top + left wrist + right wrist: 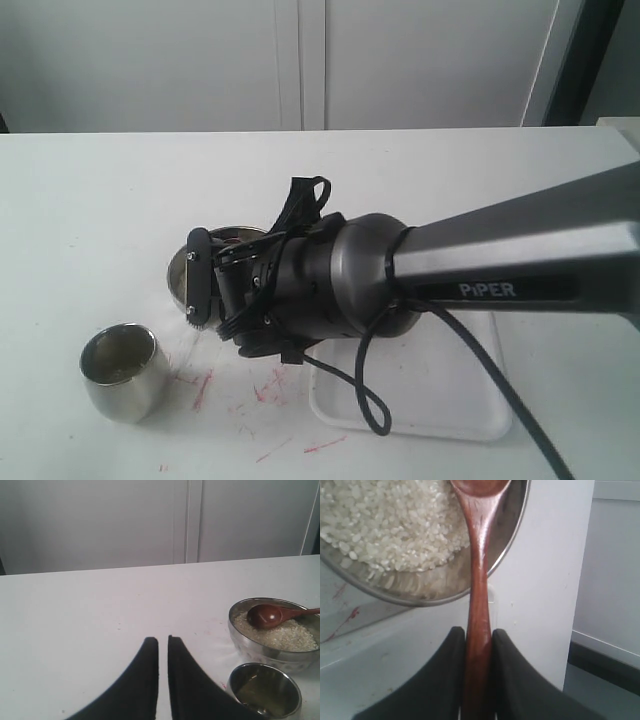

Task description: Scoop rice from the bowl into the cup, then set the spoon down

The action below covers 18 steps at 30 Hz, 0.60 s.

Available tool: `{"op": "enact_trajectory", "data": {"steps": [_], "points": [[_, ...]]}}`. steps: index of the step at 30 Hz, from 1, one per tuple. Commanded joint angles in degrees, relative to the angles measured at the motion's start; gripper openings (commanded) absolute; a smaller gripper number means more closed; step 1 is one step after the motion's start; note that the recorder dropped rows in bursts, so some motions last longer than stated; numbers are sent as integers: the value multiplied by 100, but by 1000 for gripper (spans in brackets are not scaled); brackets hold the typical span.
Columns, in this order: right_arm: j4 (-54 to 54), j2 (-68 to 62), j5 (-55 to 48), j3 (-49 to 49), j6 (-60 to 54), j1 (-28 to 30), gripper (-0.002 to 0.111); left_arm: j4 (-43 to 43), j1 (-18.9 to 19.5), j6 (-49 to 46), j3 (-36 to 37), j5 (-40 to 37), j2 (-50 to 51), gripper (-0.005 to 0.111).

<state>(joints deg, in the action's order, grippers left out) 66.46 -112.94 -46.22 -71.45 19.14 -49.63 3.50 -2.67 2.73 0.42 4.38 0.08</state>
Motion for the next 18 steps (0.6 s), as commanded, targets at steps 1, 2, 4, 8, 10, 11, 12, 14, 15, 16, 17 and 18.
{"op": "enact_trajectory", "data": {"steps": [1, 2, 4, 8, 10, 11, 12, 14, 15, 16, 17, 18], "points": [[82, -4, -18, 23, 32, 62, 0, 33, -30, 8, -42, 30, -8, 14], [45, -8, -48, 23, 32, 62, 0, 33, -30, 8, -42, 30, -8, 14], [-64, -8, -84, 23, 32, 62, 0, 33, -30, 8, -42, 30, -8, 14], [-222, -8, -96, 13, -112, 62, 0, 33, -30, 8, -42, 30, -8, 14], [-351, -8, -136, 13, -252, 62, 0, 33, -30, 8, -42, 30, -8, 14], [-396, -8, -146, 13, -263, 62, 0, 33, -30, 8, -42, 30, -8, 14], [-465, -8, -146, 13, -271, 62, 0, 33, -30, 8, -42, 30, -8, 14], [-519, -8, -113, 5, -289, 62, 0, 33, -30, 8, -42, 30, -8, 14], [-554, -8, -105, 5, -335, 62, 0, 33, -30, 8, -42, 30, -8, 14], [-634, -8, -101, -12, -398, 62, 0, 33, -30, 8, -42, 30, -8, 14], [-801, -8, -92, -45, -488, 62, 0, 33, -30, 8, -42, 30, -8, 14], [-963, -8, -92, -90, -580, 73, 0, 33, -30, 8, -42, 30, -8, 14]]}}
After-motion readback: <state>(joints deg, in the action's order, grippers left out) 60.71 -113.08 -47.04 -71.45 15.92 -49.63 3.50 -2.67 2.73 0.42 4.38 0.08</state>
